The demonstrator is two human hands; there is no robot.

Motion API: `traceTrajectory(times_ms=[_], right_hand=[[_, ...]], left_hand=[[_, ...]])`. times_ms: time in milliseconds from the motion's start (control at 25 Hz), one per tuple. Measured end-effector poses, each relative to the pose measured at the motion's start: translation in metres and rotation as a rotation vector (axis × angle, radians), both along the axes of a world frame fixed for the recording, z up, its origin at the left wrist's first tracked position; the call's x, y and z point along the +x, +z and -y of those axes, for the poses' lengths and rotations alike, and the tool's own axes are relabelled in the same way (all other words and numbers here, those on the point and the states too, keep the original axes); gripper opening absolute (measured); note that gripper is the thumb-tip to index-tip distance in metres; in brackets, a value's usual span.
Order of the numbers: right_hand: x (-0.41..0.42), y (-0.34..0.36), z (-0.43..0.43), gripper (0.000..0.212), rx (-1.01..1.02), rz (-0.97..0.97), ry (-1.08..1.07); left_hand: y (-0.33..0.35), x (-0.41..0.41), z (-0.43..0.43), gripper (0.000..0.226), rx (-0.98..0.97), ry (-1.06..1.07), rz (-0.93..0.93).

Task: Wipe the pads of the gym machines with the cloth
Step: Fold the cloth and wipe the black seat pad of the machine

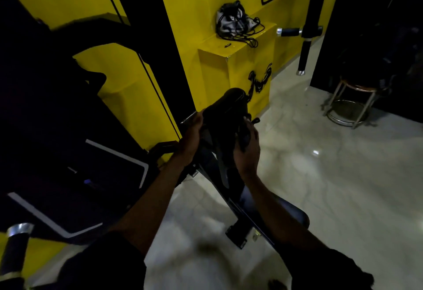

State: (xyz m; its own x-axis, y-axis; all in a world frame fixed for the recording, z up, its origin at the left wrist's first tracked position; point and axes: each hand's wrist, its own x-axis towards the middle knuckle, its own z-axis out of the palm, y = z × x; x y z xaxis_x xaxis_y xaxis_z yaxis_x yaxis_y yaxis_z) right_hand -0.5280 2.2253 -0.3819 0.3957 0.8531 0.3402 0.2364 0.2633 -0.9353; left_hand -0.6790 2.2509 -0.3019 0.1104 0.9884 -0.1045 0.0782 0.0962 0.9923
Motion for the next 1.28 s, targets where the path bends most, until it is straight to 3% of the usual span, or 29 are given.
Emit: traceTrajectory(times_ms=[80,200,320,520,680,760,880,960,1040,1160,1280], right_hand=[[0.007,0.019,-0.012,0.051,-0.068,-0.128,-0.008],[0.020,0.050,-0.035,0.052,-0.043,-0.134,0.028],[0.030,0.045,-0.047,0.052,0.078,-0.118,0.178],[0.057,-0.010,-0.060,0.046,-0.291,-0.295,0.317],[0.066,-0.004,-0.077,0.039,-0.229,-0.299,0.429],[0.068,-0.012,-0.086,0.038,-0.205,-0.278,0.468],[0.075,-0.036,-0.090,0.044,-0.367,-0.243,0.467],[0.079,-0.048,-0.092,0.036,-0.458,-0.276,0.462],[0.078,-0.051,-0.090,0.032,-0.405,-0.323,0.499],[0.073,-0.055,-0.083,0.049,-0.269,-0.361,0.528],[0.071,-0.076,-0.073,0.048,-0.237,-0.263,0.482]], left_hand=[[-0.009,0.011,0.004,0.058,0.032,0.057,-0.143],[-0.015,0.026,0.006,0.077,0.193,0.153,-0.403],[-0.025,0.035,0.011,0.066,0.270,0.164,-0.363],[-0.029,0.045,0.014,0.097,0.092,0.226,-0.413],[-0.031,0.050,0.017,0.104,0.085,0.286,-0.394],[-0.034,0.052,0.023,0.096,0.098,0.318,-0.404],[-0.032,0.055,0.025,0.072,0.152,0.322,-0.442],[-0.032,0.055,0.025,0.067,0.171,0.303,-0.463],[-0.037,0.051,0.024,0.069,0.118,0.301,-0.475],[-0.050,0.051,0.028,0.085,-0.042,0.292,-0.580],[-0.069,0.057,0.033,0.084,-0.228,0.237,-0.769]])
